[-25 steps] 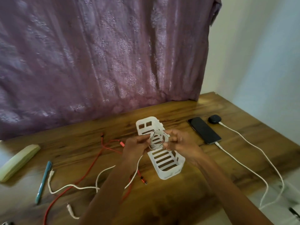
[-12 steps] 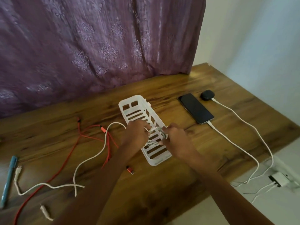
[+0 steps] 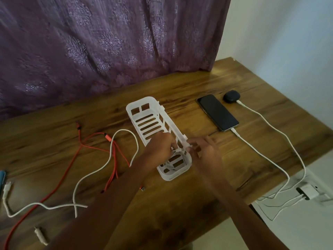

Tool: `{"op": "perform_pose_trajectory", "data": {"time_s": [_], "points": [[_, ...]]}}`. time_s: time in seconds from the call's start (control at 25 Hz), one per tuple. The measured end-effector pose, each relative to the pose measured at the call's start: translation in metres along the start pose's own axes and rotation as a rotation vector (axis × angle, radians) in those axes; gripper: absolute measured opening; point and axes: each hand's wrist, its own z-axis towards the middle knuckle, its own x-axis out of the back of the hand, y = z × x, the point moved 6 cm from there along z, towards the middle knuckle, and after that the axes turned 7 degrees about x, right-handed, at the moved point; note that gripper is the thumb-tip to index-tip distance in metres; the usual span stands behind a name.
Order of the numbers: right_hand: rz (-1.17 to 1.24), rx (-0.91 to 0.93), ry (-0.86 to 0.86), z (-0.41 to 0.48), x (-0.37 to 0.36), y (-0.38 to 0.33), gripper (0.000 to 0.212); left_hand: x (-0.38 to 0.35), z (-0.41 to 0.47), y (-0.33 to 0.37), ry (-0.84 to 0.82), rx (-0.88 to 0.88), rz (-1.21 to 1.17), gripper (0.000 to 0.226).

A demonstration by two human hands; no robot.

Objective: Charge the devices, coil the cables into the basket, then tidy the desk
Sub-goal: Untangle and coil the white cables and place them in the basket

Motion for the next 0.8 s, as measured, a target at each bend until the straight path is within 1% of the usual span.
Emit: {"op": "perform_pose_trajectory", "data": {"time_s": [0.12, 0.28, 0.44, 0.56, 0.64, 0.8], "points": [[0.142, -0.042, 0.032, -0.004, -0.003, 0.01, 0.021, -0.009, 0.003, 0.002, -0.032, -0.053, 0.122, 0.032], [0.19, -0.054, 0.051, -0.007, -0.006, 0.018, 0.02, -0.011, -0.002, 0.003, 0.031, -0.101, 0.264, 0.033], [0.244, -0.062, 0.06, -0.007, -0.007, 0.02, 0.019, -0.011, -0.002, 0.003, 0.042, -0.094, 0.307, 0.039], [0.254, -0.061, 0.062, -0.006, -0.008, 0.02, 0.019, -0.011, -0.002, 0.004, 0.079, -0.111, 0.387, 0.035], [0.268, -0.061, 0.063, -0.006, -0.008, 0.02, 0.017, -0.009, -0.003, 0.004, 0.111, -0.116, 0.383, 0.031], [0.267, -0.079, 0.058, -0.006, -0.006, 0.02, 0.013, -0.004, -0.005, -0.001, 0.096, -0.066, 0.234, 0.03]]}}
